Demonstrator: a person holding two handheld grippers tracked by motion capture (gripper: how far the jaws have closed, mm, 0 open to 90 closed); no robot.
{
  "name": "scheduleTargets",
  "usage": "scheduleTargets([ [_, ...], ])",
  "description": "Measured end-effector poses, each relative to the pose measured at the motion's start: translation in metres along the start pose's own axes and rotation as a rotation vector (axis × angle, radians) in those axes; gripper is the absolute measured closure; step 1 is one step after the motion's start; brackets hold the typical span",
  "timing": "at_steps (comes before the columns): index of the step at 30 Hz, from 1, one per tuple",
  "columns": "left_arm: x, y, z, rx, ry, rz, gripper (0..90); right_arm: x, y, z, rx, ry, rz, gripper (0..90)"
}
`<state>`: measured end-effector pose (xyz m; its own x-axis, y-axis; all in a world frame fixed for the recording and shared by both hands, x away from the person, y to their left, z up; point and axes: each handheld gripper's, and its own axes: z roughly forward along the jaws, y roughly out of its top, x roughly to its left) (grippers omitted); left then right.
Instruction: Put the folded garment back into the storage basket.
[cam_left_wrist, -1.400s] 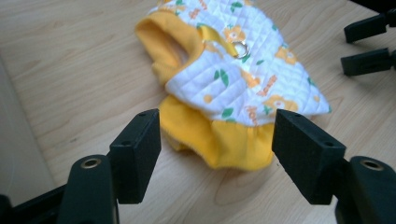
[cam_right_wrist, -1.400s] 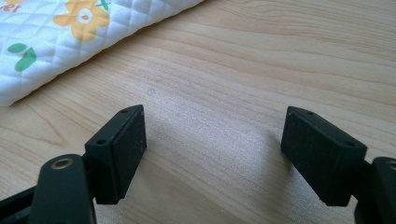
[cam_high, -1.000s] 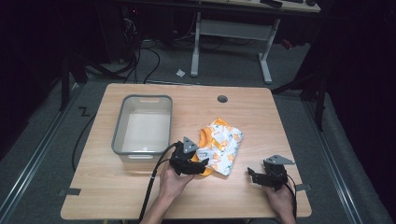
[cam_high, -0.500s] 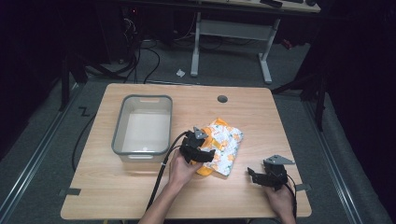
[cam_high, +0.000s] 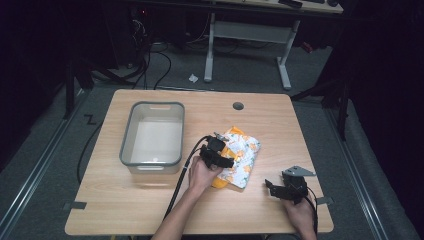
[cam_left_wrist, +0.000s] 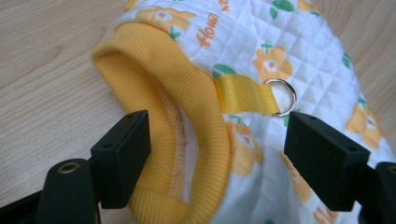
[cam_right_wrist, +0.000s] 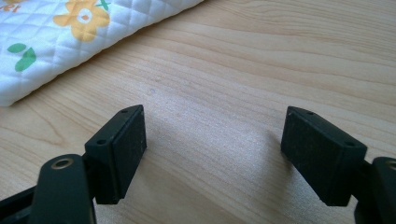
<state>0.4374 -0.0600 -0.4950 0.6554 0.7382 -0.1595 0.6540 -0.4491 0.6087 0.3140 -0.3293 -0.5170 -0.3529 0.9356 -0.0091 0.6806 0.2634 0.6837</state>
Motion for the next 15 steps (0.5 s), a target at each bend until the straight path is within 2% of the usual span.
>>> scheduleTargets([
  [2, 0.002, -0.001, 0.004, 0.007, 0.007, -0.012, 23.0, 0.000, 0.000, 0.000, 0.000, 0.000, 0.001, 22.6],
  [4, 0.003, -0.002, 0.009, 0.017, 0.027, -0.005, 22.6, 0.000, 0.000, 0.000, -0.001, -0.001, 0.002, 22.6],
  [8, 0.005, -0.003, 0.012, 0.045, 0.016, -0.029, 23.7, 0.000, 0.000, 0.000, -0.001, -0.001, 0.002, 22.6],
  [10, 0.005, -0.004, 0.013, 0.032, 0.027, -0.008, 26.1, 0.000, 0.000, 0.000, -0.001, -0.001, 0.002, 22.6],
  [15, 0.000, -0.005, 0.012, 0.020, 0.012, -0.002, 42.2, 0.000, 0.000, 0.000, -0.001, -0.001, 0.001, 22.6],
])
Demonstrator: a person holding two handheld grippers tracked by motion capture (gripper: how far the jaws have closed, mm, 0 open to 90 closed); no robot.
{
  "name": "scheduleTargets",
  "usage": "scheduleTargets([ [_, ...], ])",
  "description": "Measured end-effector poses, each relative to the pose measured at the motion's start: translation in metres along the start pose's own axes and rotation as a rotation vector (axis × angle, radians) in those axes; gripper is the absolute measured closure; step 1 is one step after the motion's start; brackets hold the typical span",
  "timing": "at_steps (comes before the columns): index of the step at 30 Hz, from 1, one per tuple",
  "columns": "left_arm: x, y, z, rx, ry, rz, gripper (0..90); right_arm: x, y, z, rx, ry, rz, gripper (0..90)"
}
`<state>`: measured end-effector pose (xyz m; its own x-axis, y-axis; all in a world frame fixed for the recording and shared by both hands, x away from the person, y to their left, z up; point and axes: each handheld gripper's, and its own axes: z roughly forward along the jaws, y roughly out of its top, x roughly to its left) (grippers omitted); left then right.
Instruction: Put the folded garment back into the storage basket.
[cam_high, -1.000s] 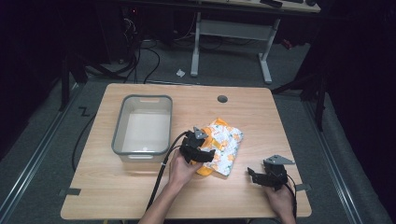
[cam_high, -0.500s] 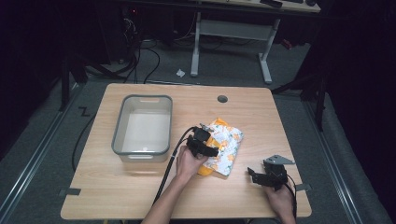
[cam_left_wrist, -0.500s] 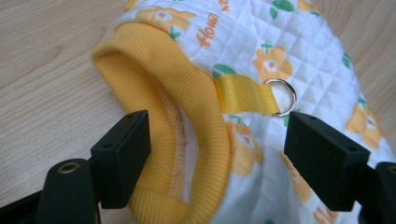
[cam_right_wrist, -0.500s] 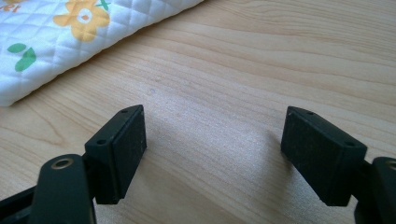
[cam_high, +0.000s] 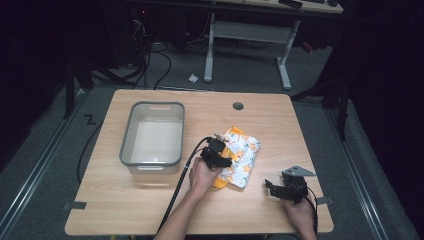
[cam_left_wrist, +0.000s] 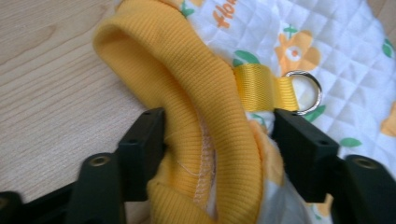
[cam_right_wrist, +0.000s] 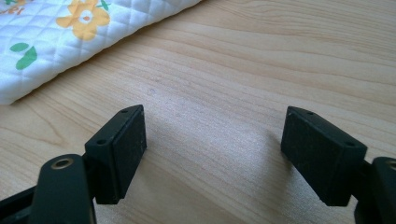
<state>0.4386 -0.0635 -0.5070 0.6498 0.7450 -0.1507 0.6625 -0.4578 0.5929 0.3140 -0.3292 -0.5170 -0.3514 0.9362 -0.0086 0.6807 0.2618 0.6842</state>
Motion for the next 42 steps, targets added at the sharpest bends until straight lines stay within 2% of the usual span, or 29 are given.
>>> scheduleTargets([
  [5, -0.002, 0.000, -0.001, 0.011, -0.058, -0.024, 63.8, 0.000, 0.000, 0.000, 0.000, 0.000, 0.000, 22.6],
  [8, -0.003, -0.001, -0.002, 0.002, -0.066, -0.025, 71.8, 0.000, 0.000, 0.000, 0.000, 0.000, 0.000, 22.6],
  [12, -0.002, -0.001, -0.005, -0.017, -0.079, -0.041, 73.9, 0.000, 0.000, 0.000, 0.000, 0.000, 0.000, 22.6],
  [18, -0.003, 0.000, -0.018, -0.069, -0.087, -0.039, 75.5, 0.000, 0.000, 0.000, 0.000, 0.000, 0.000, 22.6],
  [31, -0.003, 0.004, -0.057, -0.191, -0.136, -0.043, 75.9, 0.000, 0.000, 0.000, 0.000, 0.000, -0.001, 22.6],
  [42, 0.003, 0.004, -0.075, -0.239, -0.156, -0.055, 75.9, 0.000, 0.000, 0.000, 0.000, 0.000, -0.001, 22.6],
])
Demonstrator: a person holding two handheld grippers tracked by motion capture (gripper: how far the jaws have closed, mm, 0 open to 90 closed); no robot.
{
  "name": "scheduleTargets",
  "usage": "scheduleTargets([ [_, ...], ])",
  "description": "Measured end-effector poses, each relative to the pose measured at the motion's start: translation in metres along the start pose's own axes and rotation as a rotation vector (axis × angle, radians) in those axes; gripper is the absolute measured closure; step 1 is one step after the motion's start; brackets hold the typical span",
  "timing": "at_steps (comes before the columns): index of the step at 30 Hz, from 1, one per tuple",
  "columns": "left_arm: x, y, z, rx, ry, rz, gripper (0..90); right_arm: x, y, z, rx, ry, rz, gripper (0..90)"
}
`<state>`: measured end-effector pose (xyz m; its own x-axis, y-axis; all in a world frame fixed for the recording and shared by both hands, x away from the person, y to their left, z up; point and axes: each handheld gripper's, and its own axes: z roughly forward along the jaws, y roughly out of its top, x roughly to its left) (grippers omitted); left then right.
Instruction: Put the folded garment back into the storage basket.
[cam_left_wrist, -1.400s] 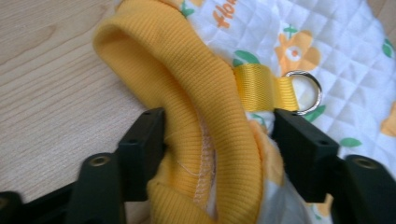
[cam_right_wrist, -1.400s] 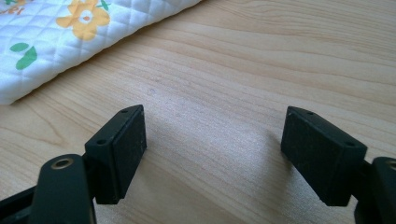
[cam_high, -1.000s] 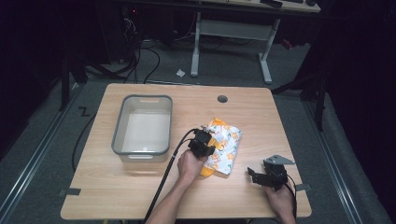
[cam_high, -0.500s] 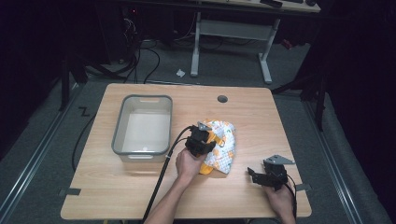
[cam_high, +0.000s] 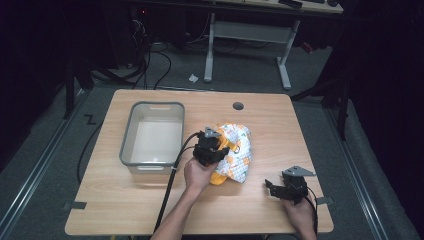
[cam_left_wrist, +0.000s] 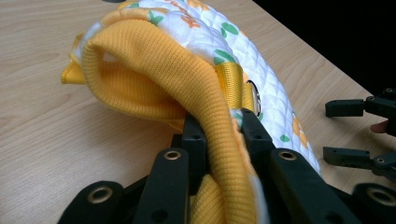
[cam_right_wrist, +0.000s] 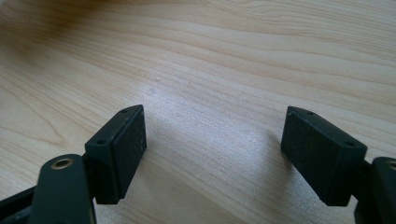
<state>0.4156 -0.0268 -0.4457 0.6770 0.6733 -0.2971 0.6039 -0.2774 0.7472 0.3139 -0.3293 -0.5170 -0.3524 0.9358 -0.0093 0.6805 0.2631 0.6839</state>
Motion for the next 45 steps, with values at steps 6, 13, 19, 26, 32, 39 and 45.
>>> scheduleTargets([
  [6, 0.001, 0.002, -0.013, -0.039, -0.006, -0.007, 75.9, 0.000, 0.000, 0.000, 0.000, 0.000, -0.001, 22.6],
  [13, 0.004, 0.004, -0.026, -0.075, -0.007, -0.014, 75.9, 0.000, 0.000, 0.000, 0.000, 0.000, -0.002, 22.6],
  [19, 0.008, 0.004, -0.035, -0.097, -0.013, -0.023, 75.8, 0.000, 0.000, 0.000, 0.000, 0.000, -0.002, 22.6],
  [26, 0.014, 0.004, -0.046, -0.121, -0.024, -0.043, 75.6, 0.000, 0.000, 0.000, -0.001, 0.000, -0.002, 22.6],
  [32, 0.020, 0.005, -0.054, -0.132, -0.025, -0.057, 75.6, 0.000, 0.000, 0.000, -0.001, 0.000, -0.002, 22.6],
  [39, 0.027, 0.007, -0.068, -0.153, -0.019, -0.066, 75.6, 0.000, 0.000, 0.000, 0.000, 0.000, 0.000, 22.6],
  [45, 0.033, 0.008, -0.077, -0.164, -0.011, -0.077, 75.6, 0.000, 0.000, 0.000, 0.000, 0.000, 0.000, 22.6],
])
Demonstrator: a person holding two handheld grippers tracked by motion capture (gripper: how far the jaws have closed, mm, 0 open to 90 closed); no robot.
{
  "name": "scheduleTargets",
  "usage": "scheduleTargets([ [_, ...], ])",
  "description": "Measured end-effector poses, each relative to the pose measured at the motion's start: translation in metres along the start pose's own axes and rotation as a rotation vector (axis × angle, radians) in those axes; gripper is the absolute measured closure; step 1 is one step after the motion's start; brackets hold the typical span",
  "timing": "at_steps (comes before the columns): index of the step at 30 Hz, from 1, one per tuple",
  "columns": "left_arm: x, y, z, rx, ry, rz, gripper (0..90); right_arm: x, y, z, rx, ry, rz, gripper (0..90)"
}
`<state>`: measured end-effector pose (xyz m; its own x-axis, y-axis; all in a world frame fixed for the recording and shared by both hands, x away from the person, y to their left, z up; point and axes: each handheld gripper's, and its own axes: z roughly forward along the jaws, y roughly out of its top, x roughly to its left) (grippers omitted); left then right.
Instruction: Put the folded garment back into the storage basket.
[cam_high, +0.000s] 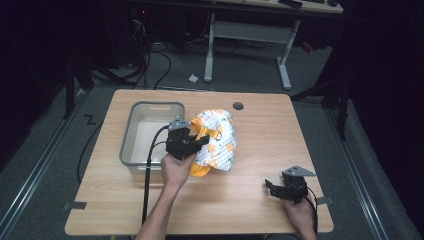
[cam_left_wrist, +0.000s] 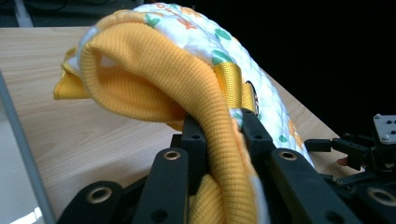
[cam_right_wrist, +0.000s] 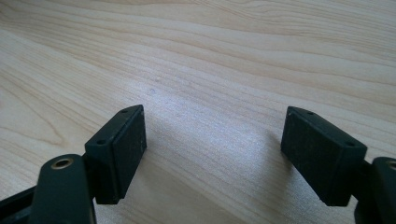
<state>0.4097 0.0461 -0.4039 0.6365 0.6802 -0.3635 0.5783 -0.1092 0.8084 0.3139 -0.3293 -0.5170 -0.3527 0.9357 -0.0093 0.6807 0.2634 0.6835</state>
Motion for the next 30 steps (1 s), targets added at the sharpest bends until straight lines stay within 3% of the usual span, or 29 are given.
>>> scheduleTargets([
  [30, 0.026, 0.009, -0.039, -0.040, 0.065, -0.032, 75.5, 0.000, 0.000, 0.000, 0.000, 0.000, 0.001, 22.6],
])
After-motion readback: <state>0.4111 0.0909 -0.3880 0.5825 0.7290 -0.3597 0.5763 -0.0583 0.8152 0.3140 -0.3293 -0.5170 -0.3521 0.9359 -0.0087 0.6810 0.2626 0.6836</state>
